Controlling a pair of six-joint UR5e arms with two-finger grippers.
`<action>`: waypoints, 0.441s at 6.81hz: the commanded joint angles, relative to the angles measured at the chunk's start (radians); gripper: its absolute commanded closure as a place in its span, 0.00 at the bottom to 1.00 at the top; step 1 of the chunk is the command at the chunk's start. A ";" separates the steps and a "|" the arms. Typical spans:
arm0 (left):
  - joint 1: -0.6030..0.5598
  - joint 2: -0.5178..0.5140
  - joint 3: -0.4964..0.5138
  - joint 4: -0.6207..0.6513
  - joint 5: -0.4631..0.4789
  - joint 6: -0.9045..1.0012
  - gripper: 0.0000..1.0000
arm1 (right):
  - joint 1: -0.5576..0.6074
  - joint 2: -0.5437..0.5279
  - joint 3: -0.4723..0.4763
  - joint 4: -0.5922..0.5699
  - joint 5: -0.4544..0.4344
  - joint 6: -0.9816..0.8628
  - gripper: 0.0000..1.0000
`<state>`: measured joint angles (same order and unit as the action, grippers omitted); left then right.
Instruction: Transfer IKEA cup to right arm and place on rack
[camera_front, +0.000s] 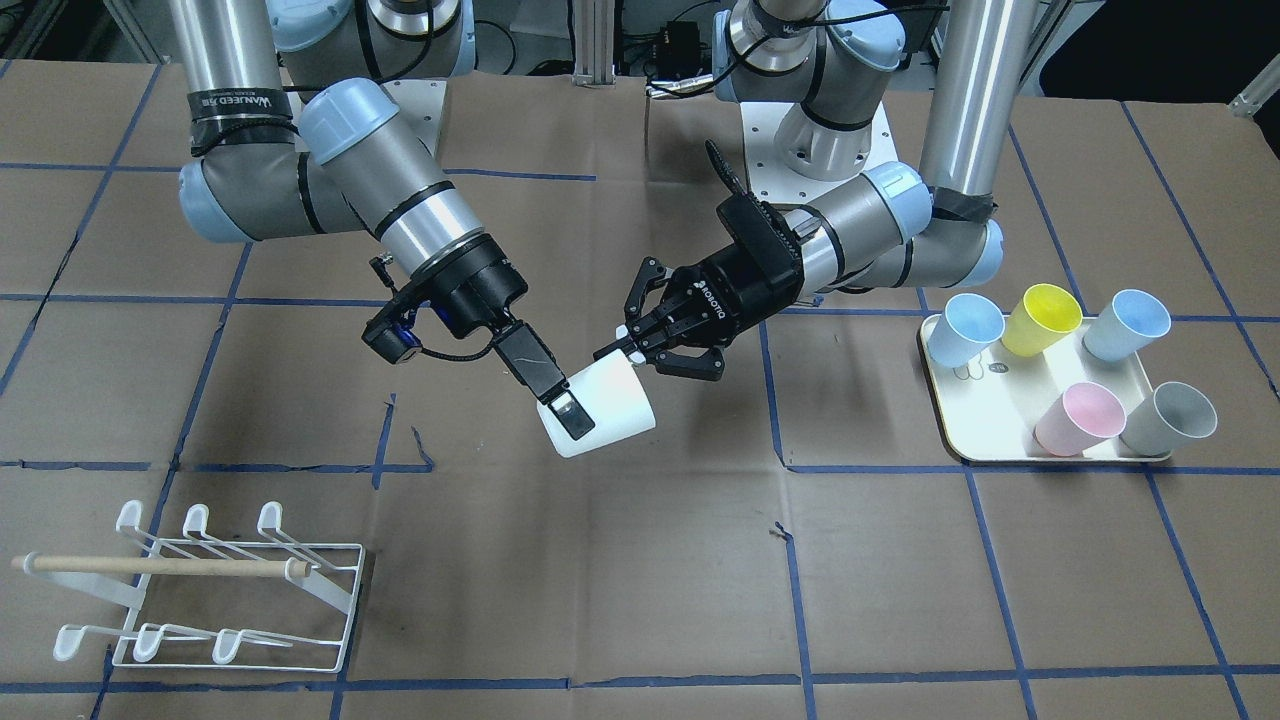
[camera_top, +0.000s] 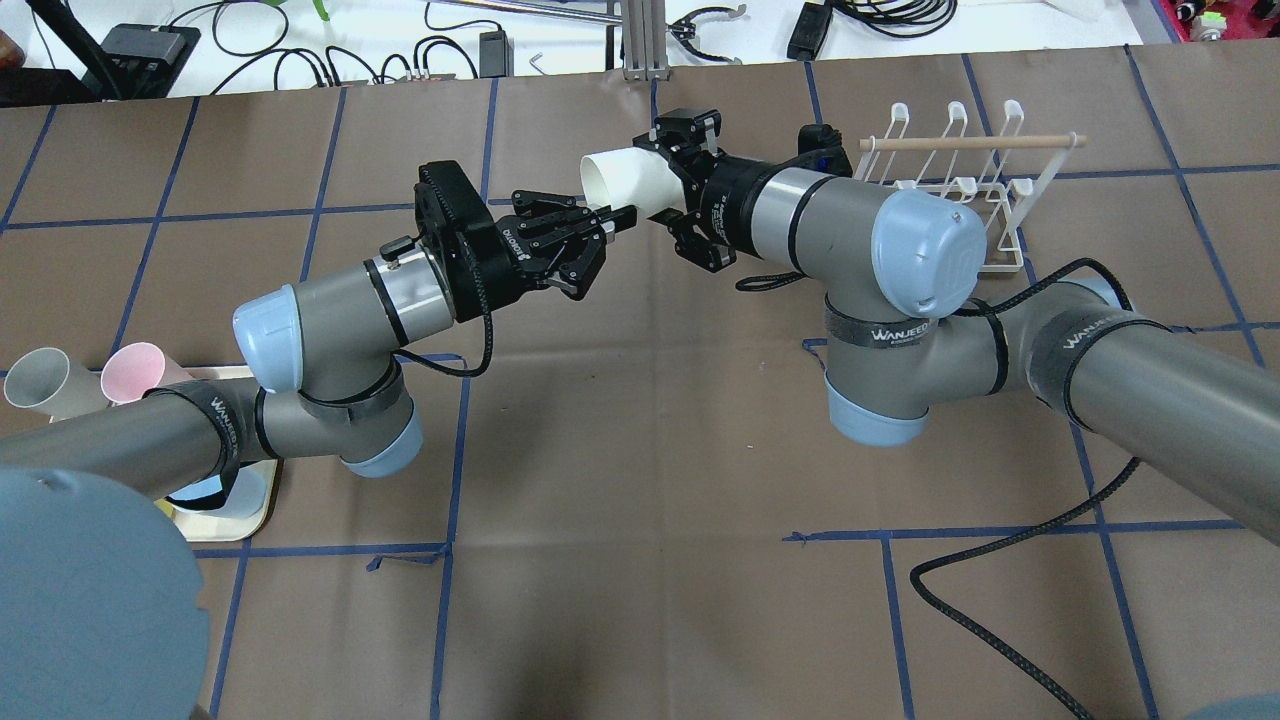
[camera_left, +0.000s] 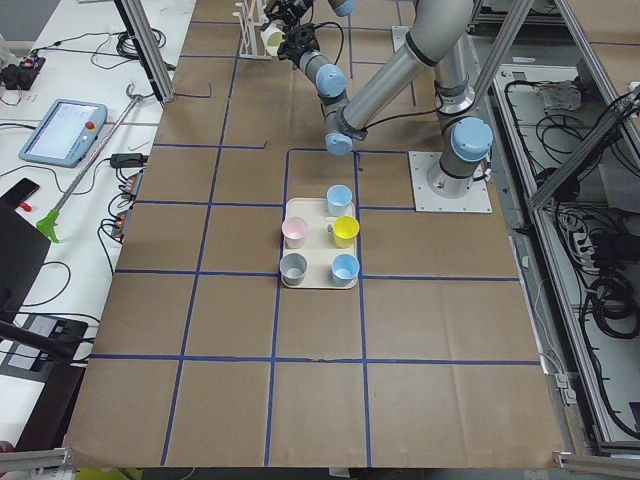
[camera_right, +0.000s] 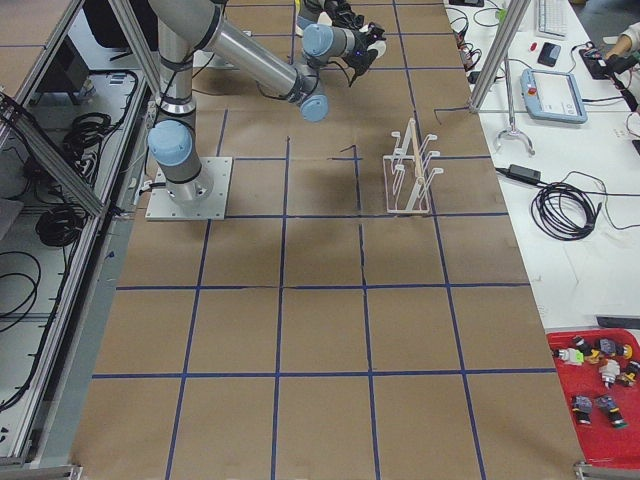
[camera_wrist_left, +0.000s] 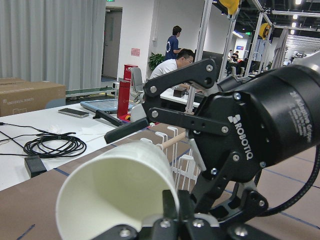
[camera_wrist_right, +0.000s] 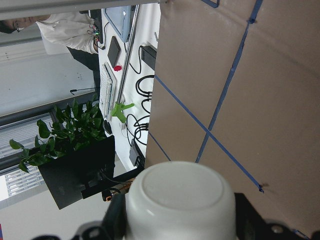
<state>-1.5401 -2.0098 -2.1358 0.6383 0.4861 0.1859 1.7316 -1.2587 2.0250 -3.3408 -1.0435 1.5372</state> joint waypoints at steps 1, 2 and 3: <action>0.000 -0.004 0.007 0.001 0.003 -0.003 0.78 | 0.000 -0.001 -0.003 0.000 0.008 0.000 0.42; 0.000 -0.001 0.010 0.001 0.026 -0.003 0.53 | 0.000 -0.001 -0.005 -0.003 0.008 0.000 0.45; 0.000 -0.004 0.010 0.001 0.031 -0.003 0.41 | 0.000 -0.001 -0.005 -0.005 0.008 0.000 0.48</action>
<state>-1.5401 -2.0125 -2.1275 0.6395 0.5065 0.1828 1.7321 -1.2595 2.0209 -3.3436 -1.0357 1.5371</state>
